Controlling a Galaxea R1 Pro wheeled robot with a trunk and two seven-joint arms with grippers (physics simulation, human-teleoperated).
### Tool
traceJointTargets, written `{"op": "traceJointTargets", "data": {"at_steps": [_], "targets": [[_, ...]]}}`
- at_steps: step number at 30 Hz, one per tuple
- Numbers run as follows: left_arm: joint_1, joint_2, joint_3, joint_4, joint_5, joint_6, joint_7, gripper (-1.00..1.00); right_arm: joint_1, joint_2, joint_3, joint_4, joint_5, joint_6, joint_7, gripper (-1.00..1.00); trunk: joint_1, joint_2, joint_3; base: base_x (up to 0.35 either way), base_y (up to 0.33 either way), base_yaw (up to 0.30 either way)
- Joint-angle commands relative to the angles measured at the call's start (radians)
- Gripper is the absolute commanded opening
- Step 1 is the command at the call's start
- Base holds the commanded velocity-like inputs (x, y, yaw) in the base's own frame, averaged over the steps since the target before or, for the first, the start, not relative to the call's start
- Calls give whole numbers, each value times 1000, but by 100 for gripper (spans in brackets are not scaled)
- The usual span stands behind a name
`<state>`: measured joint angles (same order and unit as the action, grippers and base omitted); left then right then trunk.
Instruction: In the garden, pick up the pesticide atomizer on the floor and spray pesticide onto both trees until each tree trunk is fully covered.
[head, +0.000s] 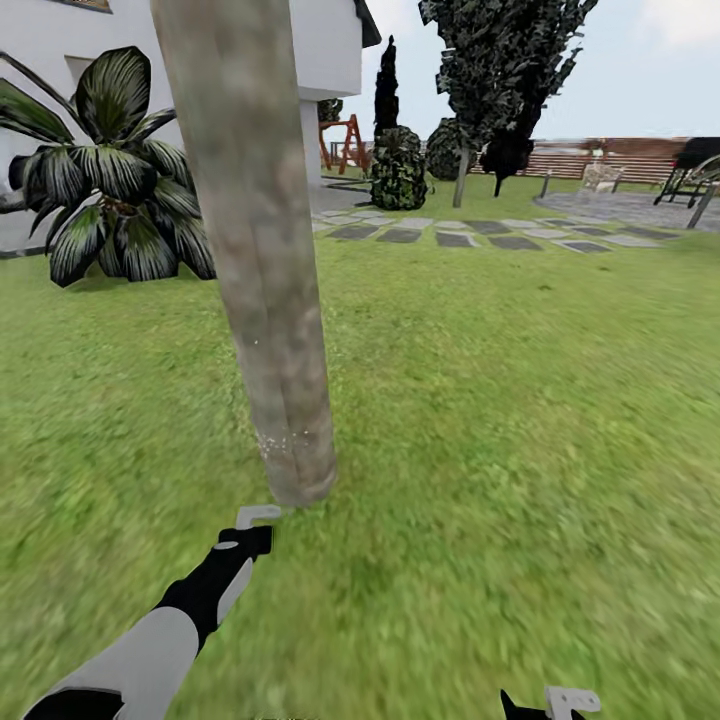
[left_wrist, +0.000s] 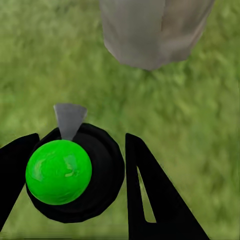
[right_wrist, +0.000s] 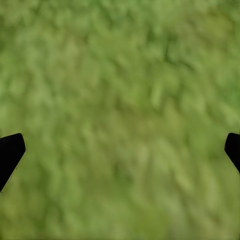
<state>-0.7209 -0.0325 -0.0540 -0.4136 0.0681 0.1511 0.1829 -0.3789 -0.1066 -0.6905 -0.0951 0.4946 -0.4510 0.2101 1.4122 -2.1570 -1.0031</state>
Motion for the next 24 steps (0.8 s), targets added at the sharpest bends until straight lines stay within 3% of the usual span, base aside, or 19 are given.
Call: {"op": "traceJointTargets", "data": {"at_steps": [1, 6, 8, 10, 11, 12, 13, 15, 18, 22, 24], "targets": [[0, 0, 0, -7, 0, -1, -5, -100, 0, 0, 0, 0, 0, 0, 0, 100, 0, 0, 0, 1, -3, 274], [-12, 0, -5, -76, -5, 28, -18, -100, 0, -1, -1, -1, -1, 0, 0, 100, 0, 0, 0, 0, 0, 79], [-17, -4, -6, -99, -6, 114, -20, -100, 0, -1, -1, -1, -1, 0, 0, 100, 0, 0, 0, 0, 0, 4], [-16, 10, -6, -144, -17, 143, -33, -100, 0, -1, -1, -5, -1, 0, -1, 100, 0, 0, 0, 0, 0, 0], [-16, 21, -6, -163, -28, 148, -56, -100, 0, -1, -1, -9, -1, 0, 0, 100, 0, 0, 0, 0, 0, 0], [-16, 50, -4, -185, -42, 155, -89, -100, 0, -1, -1, -11, -1, 0, 0, 100, 0, 0, 0, 0, 0, 0], [-16, 98, -3, -221, -56, 179, -134, -100, 0, -1, -1, -13, -1, 0, 0, 100, 0, 0, 0, 0, 0, 0], [-15, 122, -5, -260, -61, 216, -164, -100, 0, -1, 0, -14, 0, 0, 0, 100, 0, 0, 0, 0, 0, 0], [-16, 115, -8, -309, -62, 249, -177, -100, 0, -1, 0, -14, 0, 0, 0, 100, 0, 0, 0, 0, 0, 0], [-17, 72, -101, -393, -62, 352, -177, -100, 0, -1, 0, -14, 0, 0, 0, 100, 0, 0, 0, 0, 0, 0], [-17, 63, -124, -446, -61, 410, -177, -100, 0, -1, 0, -14, 1, 0, 0, 100, 0, 0, 0, 0, 0, 0]]}}
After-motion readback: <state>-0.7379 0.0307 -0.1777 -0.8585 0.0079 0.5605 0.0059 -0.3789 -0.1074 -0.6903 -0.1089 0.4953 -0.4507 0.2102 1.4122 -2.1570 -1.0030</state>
